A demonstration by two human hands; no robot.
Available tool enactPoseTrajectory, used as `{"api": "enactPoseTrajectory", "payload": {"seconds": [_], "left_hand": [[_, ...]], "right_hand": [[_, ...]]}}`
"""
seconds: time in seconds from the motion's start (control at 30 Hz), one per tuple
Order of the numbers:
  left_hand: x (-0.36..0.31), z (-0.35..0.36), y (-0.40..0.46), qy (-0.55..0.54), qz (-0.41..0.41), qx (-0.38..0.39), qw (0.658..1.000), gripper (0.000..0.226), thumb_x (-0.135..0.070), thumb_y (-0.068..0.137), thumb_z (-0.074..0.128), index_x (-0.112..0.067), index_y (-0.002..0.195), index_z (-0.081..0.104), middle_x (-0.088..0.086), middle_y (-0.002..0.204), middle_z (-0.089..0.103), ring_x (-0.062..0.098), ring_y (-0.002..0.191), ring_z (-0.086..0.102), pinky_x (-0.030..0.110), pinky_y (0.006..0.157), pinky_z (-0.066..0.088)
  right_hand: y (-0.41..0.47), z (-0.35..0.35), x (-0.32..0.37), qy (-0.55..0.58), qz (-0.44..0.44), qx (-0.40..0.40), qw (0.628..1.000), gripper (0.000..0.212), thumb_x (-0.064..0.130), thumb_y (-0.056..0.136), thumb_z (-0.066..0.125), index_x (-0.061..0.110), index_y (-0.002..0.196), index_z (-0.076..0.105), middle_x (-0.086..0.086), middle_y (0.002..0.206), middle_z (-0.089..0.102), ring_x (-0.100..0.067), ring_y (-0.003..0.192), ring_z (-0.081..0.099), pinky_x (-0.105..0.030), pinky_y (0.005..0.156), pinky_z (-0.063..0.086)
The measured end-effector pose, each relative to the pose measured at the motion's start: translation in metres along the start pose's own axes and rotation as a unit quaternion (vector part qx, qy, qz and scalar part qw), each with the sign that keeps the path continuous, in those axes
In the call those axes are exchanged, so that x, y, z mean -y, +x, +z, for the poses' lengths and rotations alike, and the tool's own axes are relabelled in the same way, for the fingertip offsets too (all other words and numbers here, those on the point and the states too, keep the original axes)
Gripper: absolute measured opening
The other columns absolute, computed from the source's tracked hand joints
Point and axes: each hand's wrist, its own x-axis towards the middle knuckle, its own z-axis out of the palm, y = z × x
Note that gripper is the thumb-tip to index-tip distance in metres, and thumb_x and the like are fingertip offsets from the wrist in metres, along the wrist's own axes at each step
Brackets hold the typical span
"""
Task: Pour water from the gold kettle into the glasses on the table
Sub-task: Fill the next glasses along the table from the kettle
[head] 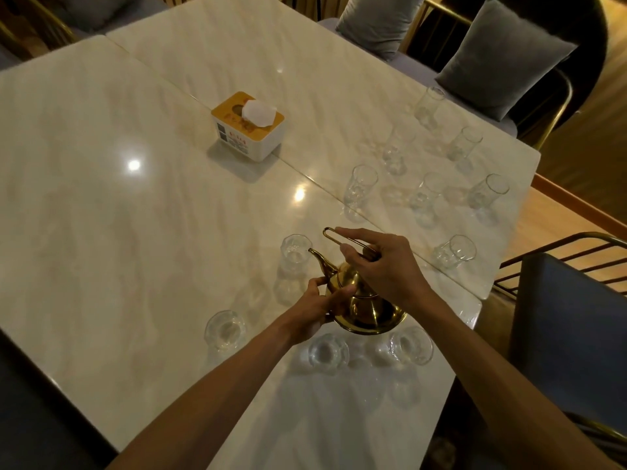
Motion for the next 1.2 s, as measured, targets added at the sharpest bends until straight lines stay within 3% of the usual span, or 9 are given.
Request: {"api": "enactPoseTrajectory", "payload": {"seconds": [0.2, 0.33, 0.6, 0.73, 0.8, 0.97, 1.03, 1.1, 1.2], "left_hand": [[0.000, -0.002, 0.005, -0.024, -0.016, -0.004, 1.000, 0.106, -0.038, 0.071, 0.084, -0.021, 0.152, 0.018, 0.015, 0.137, 0.058, 0.032, 0.117, 0.063, 0.049, 0.104, 0.050], [0.001, -0.003, 0.007, -0.043, -0.025, -0.008, 0.999, 0.101, -0.035, 0.072, 0.084, -0.021, 0.151, 0.021, 0.013, 0.127, 0.064, 0.029, 0.111, 0.066, 0.044, 0.091, 0.055], [0.002, -0.004, 0.008, -0.068, -0.031, -0.011, 0.997, 0.101, -0.034, 0.068, 0.085, -0.019, 0.149, 0.027, 0.016, 0.127, 0.064, 0.030, 0.111, 0.067, 0.043, 0.085, 0.058], [0.003, -0.003, 0.009, -0.073, -0.032, -0.012, 0.997, 0.100, -0.035, 0.068, 0.085, -0.018, 0.149, 0.028, 0.016, 0.127, 0.064, 0.030, 0.111, 0.067, 0.042, 0.082, 0.058], [0.003, -0.002, 0.009, -0.076, -0.034, -0.014, 0.996, 0.100, -0.035, 0.068, 0.084, -0.018, 0.149, 0.028, 0.015, 0.126, 0.065, 0.029, 0.109, 0.067, 0.042, 0.082, 0.058], [0.005, 0.000, 0.010, -0.091, -0.033, -0.013, 0.995, 0.095, -0.033, 0.071, 0.082, -0.016, 0.149, 0.030, 0.014, 0.124, 0.064, 0.029, 0.108, 0.066, 0.044, 0.087, 0.057], [0.005, 0.001, 0.009, -0.095, -0.031, -0.012, 0.995, 0.094, -0.034, 0.072, 0.082, -0.016, 0.149, 0.031, 0.015, 0.125, 0.064, 0.030, 0.110, 0.065, 0.046, 0.090, 0.056], [0.006, 0.000, 0.009, -0.097, -0.028, -0.010, 0.995, 0.096, -0.035, 0.070, 0.082, -0.015, 0.149, 0.031, 0.015, 0.126, 0.064, 0.030, 0.112, 0.065, 0.047, 0.092, 0.056], [0.005, 0.000, 0.008, -0.099, -0.024, -0.008, 0.995, 0.094, -0.035, 0.071, 0.082, -0.015, 0.148, 0.031, 0.014, 0.124, 0.065, 0.029, 0.111, 0.066, 0.044, 0.087, 0.058]], "right_hand": [[0.006, 0.001, 0.003, -0.016, 0.005, 0.018, 1.000, 0.034, 0.021, 0.096, 0.066, 0.024, 0.130, 0.066, 0.037, 0.047, 0.048, 0.003, 0.046, 0.053, -0.005, 0.056, 0.039], [0.010, 0.003, 0.005, -0.025, 0.010, 0.025, 0.999, 0.033, 0.022, 0.096, 0.066, 0.026, 0.129, 0.067, 0.042, 0.048, 0.046, 0.002, 0.044, 0.051, -0.006, 0.053, 0.038], [0.015, 0.005, 0.005, -0.035, 0.016, 0.030, 0.999, 0.032, 0.026, 0.096, 0.065, 0.032, 0.127, 0.067, 0.031, 0.047, 0.052, -0.003, 0.041, 0.045, -0.009, 0.051, 0.035], [0.017, 0.004, 0.007, -0.039, 0.020, 0.033, 0.998, 0.031, 0.024, 0.097, 0.065, 0.028, 0.128, 0.068, 0.025, 0.046, 0.048, 0.005, 0.045, 0.051, -0.006, 0.050, 0.036], [0.019, 0.005, 0.008, -0.047, 0.027, 0.034, 0.998, 0.033, 0.026, 0.097, 0.065, 0.026, 0.130, 0.067, 0.027, 0.057, 0.042, 0.012, 0.047, 0.051, -0.005, 0.051, 0.036], [0.023, 0.005, 0.009, -0.061, 0.033, 0.041, 0.997, 0.033, 0.031, 0.097, 0.064, 0.029, 0.130, 0.067, 0.021, 0.075, 0.059, 0.013, 0.050, 0.053, -0.006, 0.056, 0.036], [0.024, 0.006, 0.008, -0.064, 0.030, 0.044, 0.996, 0.033, 0.032, 0.096, 0.064, 0.031, 0.129, 0.067, 0.007, 0.092, 0.073, 0.009, 0.051, 0.053, -0.006, 0.058, 0.037], [0.026, 0.007, 0.007, -0.068, 0.029, 0.045, 0.996, 0.033, 0.033, 0.096, 0.064, 0.032, 0.129, 0.067, -0.002, 0.111, 0.074, 0.006, 0.054, 0.052, -0.009, 0.063, 0.040], [0.027, 0.006, 0.009, -0.067, 0.036, 0.049, 0.996, 0.033, 0.032, 0.096, 0.064, 0.032, 0.129, 0.067, 0.013, 0.091, 0.067, 0.010, 0.053, 0.056, -0.006, 0.061, 0.039]]}}
